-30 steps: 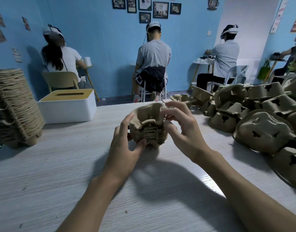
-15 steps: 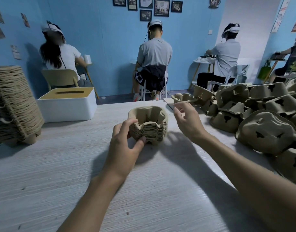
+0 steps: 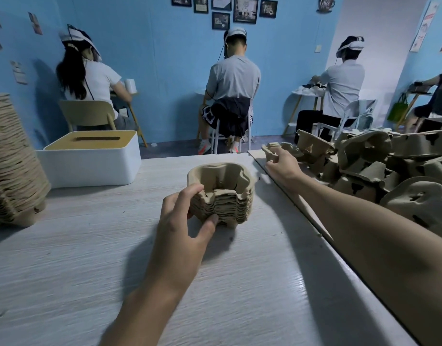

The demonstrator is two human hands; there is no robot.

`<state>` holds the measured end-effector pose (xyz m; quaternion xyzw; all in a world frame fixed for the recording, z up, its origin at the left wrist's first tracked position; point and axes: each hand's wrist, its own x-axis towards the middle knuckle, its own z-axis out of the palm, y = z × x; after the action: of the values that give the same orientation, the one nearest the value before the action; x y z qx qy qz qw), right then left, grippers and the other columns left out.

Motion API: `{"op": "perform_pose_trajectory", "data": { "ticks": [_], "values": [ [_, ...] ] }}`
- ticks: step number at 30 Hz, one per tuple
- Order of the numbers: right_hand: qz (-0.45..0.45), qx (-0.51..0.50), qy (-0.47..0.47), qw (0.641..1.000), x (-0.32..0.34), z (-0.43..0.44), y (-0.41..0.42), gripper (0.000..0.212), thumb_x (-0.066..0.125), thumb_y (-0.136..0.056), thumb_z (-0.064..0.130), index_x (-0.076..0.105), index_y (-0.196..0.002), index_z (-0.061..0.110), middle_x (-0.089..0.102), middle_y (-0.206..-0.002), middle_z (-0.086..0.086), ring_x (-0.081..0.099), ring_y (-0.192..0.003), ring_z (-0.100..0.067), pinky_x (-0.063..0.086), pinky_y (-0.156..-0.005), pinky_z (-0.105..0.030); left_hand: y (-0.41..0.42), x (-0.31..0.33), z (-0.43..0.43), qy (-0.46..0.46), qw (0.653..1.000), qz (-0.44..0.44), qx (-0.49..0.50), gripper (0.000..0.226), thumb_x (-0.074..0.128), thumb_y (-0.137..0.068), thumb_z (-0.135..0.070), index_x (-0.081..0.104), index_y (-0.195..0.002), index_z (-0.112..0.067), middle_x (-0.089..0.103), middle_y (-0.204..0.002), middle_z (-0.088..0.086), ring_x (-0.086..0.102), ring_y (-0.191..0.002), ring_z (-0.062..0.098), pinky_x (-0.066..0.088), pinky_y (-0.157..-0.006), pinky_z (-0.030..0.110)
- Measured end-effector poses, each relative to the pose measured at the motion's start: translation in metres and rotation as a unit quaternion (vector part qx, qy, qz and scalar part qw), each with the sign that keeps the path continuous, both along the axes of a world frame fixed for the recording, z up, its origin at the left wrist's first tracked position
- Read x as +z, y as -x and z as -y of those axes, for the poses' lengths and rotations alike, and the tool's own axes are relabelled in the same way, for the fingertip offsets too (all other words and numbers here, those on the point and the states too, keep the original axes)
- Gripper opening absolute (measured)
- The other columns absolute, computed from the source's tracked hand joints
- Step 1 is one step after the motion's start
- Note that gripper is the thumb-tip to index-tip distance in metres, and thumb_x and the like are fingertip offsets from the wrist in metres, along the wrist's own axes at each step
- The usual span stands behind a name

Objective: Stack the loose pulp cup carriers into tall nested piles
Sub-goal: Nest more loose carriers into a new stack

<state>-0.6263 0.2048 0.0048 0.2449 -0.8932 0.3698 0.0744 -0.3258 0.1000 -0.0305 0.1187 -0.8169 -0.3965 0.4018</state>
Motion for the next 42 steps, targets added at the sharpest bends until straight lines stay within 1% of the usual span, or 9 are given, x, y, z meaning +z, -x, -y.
{"op": "perform_pose_trajectory", "data": {
  "ticks": [5, 10, 13, 15, 20, 23, 27, 31, 42],
  "values": [
    [-0.011, -0.028, 0.004, 1.000, 0.003, 0.001, -0.001, 0.038, 0.055, -0.089, 0.007, 0.057, -0.127, 0.005, 0.062, -0.124, -0.019, 0.056, -0.116, -0.035, 0.043, -0.093, -0.033, 0.002, -0.001, 0.000, -0.006, 1.000, -0.003, -0.001, 0.054, 0.076, -0.086, -0.017, 0.053, -0.127, -0.042, 0.050, -0.120, -0.010, 0.059, -0.107, 0.005, 0.042, -0.091, 0.017],
    [-0.029, 0.010, 0.025, 0.999, 0.003, -0.010, -0.033, 0.022, 0.063, -0.086, 0.003, 0.065, -0.108, 0.004, 0.065, -0.104, -0.010, 0.061, -0.102, -0.028, 0.040, -0.077, -0.025, 0.001, 0.001, -0.001, -0.015, 1.000, -0.004, -0.001, 0.051, 0.076, -0.085, -0.015, 0.056, -0.127, -0.036, 0.050, -0.121, -0.006, 0.057, -0.106, -0.001, 0.044, -0.092, 0.020],
    [-0.028, 0.040, 0.049, 0.998, 0.005, -0.023, -0.064, 0.029, 0.072, -0.081, 0.005, 0.066, -0.109, 0.000, 0.066, -0.104, -0.012, 0.060, -0.099, -0.027, 0.046, -0.084, -0.032, 0.000, 0.003, -0.002, -0.022, 1.000, -0.013, 0.002, 0.047, 0.077, -0.085, -0.014, 0.057, -0.122, -0.036, 0.052, -0.117, -0.004, 0.056, -0.102, -0.009, 0.042, -0.090, 0.009],
    [-0.021, 0.061, 0.065, 0.996, 0.004, -0.036, -0.084, 0.033, 0.074, -0.079, 0.005, 0.066, -0.110, 0.002, 0.067, -0.103, -0.014, 0.062, -0.095, -0.027, 0.049, -0.084, -0.033, 0.000, 0.004, -0.003, -0.026, 0.999, -0.018, 0.003, 0.043, 0.076, -0.085, -0.014, 0.058, -0.118, -0.034, 0.053, -0.115, -0.002, 0.057, -0.102, -0.005, 0.045, -0.092, 0.016],
    [0.004, 0.085, 0.113, 0.990, 0.000, -0.069, -0.120, 0.033, 0.072, -0.081, 0.002, 0.066, -0.112, 0.011, 0.068, -0.101, -0.012, 0.063, -0.084, -0.019, 0.049, -0.071, -0.019, -0.004, 0.007, -0.004, -0.025, 1.000, -0.017, 0.004, 0.038, 0.076, -0.086, -0.014, 0.059, -0.117, -0.030, 0.054, -0.112, 0.002, 0.056, -0.101, -0.007, 0.046, -0.090, 0.011],
    [0.007, 0.060, 0.139, 0.989, -0.003, -0.089, -0.139, 0.026, 0.076, -0.083, 0.015, 0.068, -0.108, 0.013, 0.066, -0.096, -0.005, 0.062, -0.083, -0.017, 0.049, -0.070, -0.021, -0.007, 0.009, -0.007, -0.027, 1.000, -0.014, -0.004, 0.038, 0.076, -0.087, -0.015, 0.058, -0.116, -0.031, 0.055, -0.115, 0.003, 0.059, -0.102, 0.001, 0.051, -0.094, 0.023],
    [-0.134, 0.015, -0.022, 0.991, -0.003, -0.101, -0.155, 0.029, 0.074, -0.083, 0.043, 0.070, -0.100, 0.019, 0.059, -0.103, 0.001, 0.056, -0.093, -0.025, 0.047, -0.080, -0.040, -0.012, 0.010, -0.010, -0.026, 1.000, -0.012, -0.014, 0.038, 0.076, -0.087, -0.014, 0.058, -0.116, -0.031, 0.056, -0.115, 0.003, 0.062, -0.103, 0.005, 0.052, -0.095, 0.025],
    [-0.209, -0.001, -0.132, 0.969, 0.000, -0.094, -0.166, 0.044, 0.062, -0.081, 0.065, 0.066, -0.114, 0.037, 0.054, -0.126, 0.014, 0.036, -0.115, -0.022, 0.026, -0.088, -0.040, -0.013, 0.010, -0.011, -0.020, 1.000, -0.012, -0.018, 0.039, 0.075, -0.087, -0.015, 0.058, -0.117, -0.031, 0.056, -0.116, 0.002, 0.062, -0.103, 0.002, 0.053, -0.094, 0.025],
    [-0.278, 0.042, -0.120, 0.952, -0.008, -0.088, -0.170, 0.015, 0.066, -0.089, 0.039, 0.075, -0.091, 0.027, 0.069, -0.099, 0.010, 0.046, -0.102, -0.026, 0.025, -0.082, -0.040, -0.014, 0.010, -0.011, -0.008, 1.000, -0.004, -0.028, 0.038, 0.074, -0.088, -0.017, 0.055, -0.117, -0.035, 0.055, -0.118, 0.002, 0.060, -0.106, 0.002, 0.053, -0.095, 0.028]
  ]
}}
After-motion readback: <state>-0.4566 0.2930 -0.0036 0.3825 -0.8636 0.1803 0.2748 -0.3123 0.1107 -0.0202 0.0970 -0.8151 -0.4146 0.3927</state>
